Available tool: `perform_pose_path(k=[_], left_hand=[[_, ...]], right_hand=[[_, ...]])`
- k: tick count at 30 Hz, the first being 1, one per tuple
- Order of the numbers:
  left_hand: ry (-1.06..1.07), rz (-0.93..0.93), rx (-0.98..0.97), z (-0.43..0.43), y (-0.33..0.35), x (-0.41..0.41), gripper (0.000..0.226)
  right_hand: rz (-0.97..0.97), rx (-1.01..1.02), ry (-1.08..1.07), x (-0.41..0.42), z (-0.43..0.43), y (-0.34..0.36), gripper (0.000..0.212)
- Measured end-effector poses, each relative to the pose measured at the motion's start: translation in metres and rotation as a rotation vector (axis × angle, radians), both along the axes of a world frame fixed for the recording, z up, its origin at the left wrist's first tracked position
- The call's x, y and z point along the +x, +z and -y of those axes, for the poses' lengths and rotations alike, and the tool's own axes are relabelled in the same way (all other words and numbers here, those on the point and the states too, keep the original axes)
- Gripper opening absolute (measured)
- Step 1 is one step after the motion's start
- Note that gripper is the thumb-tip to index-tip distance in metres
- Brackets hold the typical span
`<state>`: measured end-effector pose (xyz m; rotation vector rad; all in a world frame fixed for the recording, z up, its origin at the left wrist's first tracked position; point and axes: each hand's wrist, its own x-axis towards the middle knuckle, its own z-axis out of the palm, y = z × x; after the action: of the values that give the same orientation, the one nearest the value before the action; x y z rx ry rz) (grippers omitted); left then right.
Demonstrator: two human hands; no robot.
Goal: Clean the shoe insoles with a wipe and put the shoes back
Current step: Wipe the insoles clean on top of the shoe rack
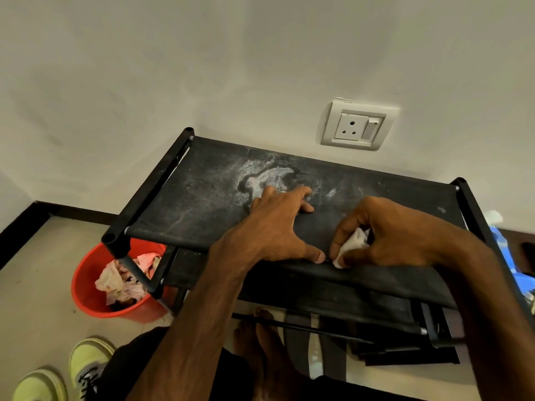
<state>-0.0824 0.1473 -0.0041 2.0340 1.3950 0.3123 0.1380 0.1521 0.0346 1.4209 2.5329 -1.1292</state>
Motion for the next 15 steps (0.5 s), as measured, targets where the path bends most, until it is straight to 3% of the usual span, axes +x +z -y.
perform_pose_path(k=[9,15], left_hand=[[0.005,0.0,-0.005,0.001,-0.002,-0.001,0.112],[0.005,-0.008,-0.007,0.002,0.0,-0.001,0.111]], right_hand=[[-0.07,0.22,-0.133,-0.005,-0.009,-0.013,0.018],[-0.101,0.471,-0.417,-0.007,-0.018,-0.035,0.015]])
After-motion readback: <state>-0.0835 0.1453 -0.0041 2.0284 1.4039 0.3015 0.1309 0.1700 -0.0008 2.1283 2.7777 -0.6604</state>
